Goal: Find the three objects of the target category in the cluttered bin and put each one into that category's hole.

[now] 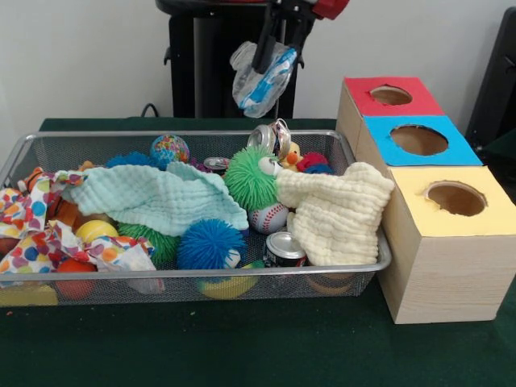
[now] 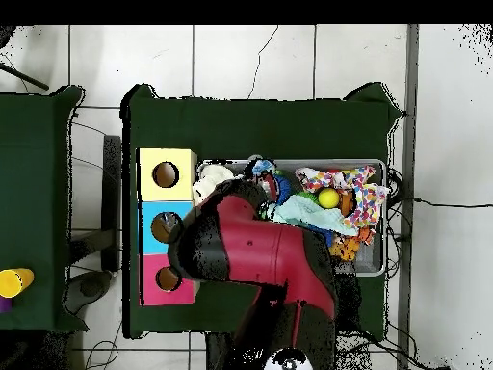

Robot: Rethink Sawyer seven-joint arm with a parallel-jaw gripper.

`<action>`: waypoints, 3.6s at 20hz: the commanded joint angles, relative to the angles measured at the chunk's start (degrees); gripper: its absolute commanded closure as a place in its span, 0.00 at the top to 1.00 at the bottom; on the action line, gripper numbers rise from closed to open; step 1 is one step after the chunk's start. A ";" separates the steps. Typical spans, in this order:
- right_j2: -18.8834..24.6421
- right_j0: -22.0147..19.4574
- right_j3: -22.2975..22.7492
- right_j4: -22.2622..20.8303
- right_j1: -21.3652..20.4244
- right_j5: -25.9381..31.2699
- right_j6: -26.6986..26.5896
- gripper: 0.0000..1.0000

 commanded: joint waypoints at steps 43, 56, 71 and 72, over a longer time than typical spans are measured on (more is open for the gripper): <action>-19.29 20.98 -10.11 11.06 18.33 9.64 30.14 0.00; -18.74 20.71 -7.84 11.31 17.65 6.26 29.75 0.00; -16.79 19.61 -7.46 10.99 16.62 5.21 28.17 0.00; -16.71 19.56 -7.58 11.01 16.43 5.71 27.94 0.00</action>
